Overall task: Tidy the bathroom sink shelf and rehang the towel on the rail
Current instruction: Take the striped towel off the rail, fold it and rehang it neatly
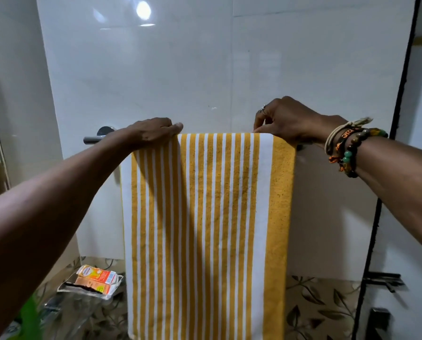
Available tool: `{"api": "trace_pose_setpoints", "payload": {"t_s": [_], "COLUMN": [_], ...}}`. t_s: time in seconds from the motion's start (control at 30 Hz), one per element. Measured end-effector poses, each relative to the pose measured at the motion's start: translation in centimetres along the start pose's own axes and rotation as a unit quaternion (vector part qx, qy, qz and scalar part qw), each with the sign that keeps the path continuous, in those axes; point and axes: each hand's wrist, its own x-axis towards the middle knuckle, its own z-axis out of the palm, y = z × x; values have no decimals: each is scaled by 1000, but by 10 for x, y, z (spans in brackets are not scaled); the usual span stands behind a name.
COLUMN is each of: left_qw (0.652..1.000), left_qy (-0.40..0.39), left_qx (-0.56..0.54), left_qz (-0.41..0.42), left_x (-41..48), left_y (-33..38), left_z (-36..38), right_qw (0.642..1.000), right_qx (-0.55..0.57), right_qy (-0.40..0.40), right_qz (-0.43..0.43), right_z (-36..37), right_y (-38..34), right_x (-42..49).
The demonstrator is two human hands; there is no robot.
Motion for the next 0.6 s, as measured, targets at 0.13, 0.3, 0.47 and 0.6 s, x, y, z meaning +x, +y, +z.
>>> {"api": "trace_pose_setpoints", "payload": {"t_s": [0.13,0.3,0.47,0.6], "left_qw": [998,994,991,991], "left_qy": [39,73,80,66], "left_qx": [39,79,91,83], "left_qz": [6,-10,-51,-80], "left_x": [-13,-16,-9,-6], "left_y": [7,10,14,17], "left_z": [2,6,9,8], "right_qw": [998,975,980,982], "right_qx": [-51,-194,-120,-145], "right_qy": [14,95,149,113], "right_qz": [-25,-52,-57,-49], "right_z": [1,5,22,43], "right_y": [-3,-9,-28,-31], "right_x": [-3,-9,-14,-19]}}
